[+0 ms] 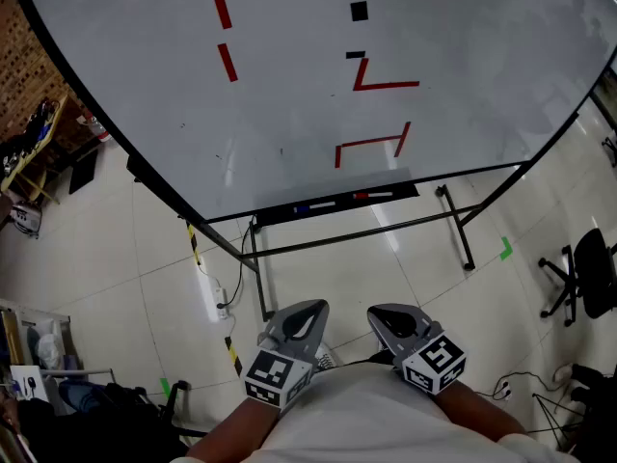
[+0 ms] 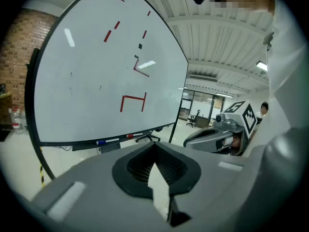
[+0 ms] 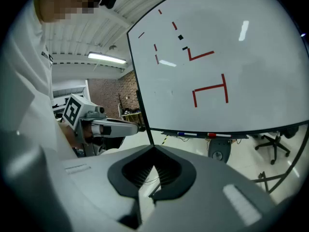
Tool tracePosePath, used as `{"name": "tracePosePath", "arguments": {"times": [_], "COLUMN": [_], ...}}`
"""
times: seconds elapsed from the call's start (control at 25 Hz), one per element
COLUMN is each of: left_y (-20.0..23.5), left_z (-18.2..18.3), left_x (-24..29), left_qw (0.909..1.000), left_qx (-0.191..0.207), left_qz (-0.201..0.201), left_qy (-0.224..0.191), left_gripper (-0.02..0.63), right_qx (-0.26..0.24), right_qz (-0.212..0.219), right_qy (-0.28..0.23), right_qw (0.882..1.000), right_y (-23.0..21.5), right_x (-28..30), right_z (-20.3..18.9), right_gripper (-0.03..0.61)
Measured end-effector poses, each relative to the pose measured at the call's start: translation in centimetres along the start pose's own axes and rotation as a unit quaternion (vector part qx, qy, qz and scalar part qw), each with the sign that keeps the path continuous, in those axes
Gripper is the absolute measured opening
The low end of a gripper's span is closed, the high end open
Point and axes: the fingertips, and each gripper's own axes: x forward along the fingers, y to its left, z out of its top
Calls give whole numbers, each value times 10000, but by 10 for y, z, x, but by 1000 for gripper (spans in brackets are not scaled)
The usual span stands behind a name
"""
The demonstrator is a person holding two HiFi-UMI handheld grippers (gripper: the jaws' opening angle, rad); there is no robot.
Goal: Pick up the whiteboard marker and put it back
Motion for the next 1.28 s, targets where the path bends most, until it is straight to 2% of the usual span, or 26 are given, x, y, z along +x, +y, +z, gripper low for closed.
{"name": "tracePosePath", "arguments": {"times": [0.32, 0.48, 0.72, 1.04, 1.28], "left_y": [12, 20, 38, 67, 75], "left_z": [1, 4, 22, 64, 83], "left_x": [12, 28, 68, 146, 183], "left_qw": [9999, 10000, 9996, 9968, 9926], "left_qx": [-70, -85, -115, -62, -138], "left_qz": [-93, -30, 253, 798, 1204], "left_qy": [-36, -41, -16, -54, -73], "left_gripper": [17, 15, 17, 17, 17], "right_qx": [18, -43, -178, -370, -564], "right_qz": [-122, -36, 285, 816, 1257], "right_qy": [4, 6, -20, 68, 261], "right_qw": [9999, 10000, 9994, 9960, 9901], "right_y": [-13, -29, -76, -166, -207], "right_x": [10, 19, 39, 67, 77], "right_z": [6, 12, 37, 80, 92], "right_gripper": [2, 2, 2, 2, 2]}}
